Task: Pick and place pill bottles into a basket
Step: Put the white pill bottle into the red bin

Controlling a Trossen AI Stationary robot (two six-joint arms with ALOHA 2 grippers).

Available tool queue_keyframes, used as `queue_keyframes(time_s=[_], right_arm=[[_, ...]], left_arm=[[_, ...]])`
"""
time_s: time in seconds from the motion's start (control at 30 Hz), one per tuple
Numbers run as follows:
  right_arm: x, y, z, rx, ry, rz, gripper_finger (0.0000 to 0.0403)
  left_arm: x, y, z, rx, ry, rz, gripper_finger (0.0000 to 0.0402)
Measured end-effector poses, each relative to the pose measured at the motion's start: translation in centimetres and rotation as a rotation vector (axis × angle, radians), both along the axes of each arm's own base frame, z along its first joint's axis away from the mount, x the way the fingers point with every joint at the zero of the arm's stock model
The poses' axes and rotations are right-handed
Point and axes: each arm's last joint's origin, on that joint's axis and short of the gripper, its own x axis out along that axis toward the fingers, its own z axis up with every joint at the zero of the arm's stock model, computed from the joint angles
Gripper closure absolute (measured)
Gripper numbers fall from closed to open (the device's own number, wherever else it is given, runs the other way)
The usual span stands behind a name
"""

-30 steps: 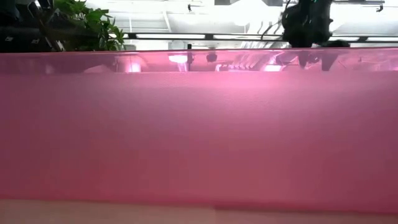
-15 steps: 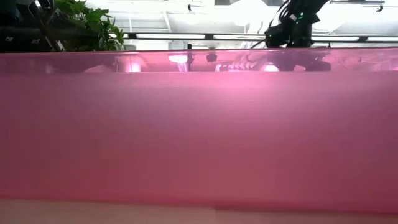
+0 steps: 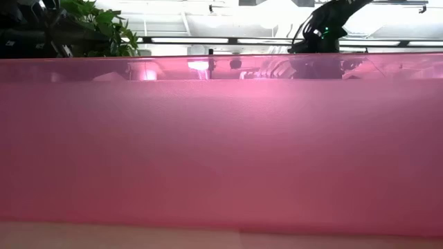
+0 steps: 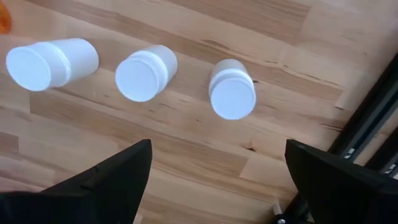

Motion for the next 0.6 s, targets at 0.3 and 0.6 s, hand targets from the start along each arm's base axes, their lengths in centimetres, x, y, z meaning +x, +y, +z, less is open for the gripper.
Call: queue_keyframes(time_s=[0.3,0.6], right_arm=[[0.2,-0.1,-0.7,0.017,-0.006,-0.037,0.0045],[-0.2,0.2,-3.2,0.031,0.009,-0.042,0.0045]], left_arm=[[0.0,0.0,0.0,0.000,0.000,0.000,0.0092],[0.0,0.0,0.0,0.000,0.000,-0.002,0.0092]])
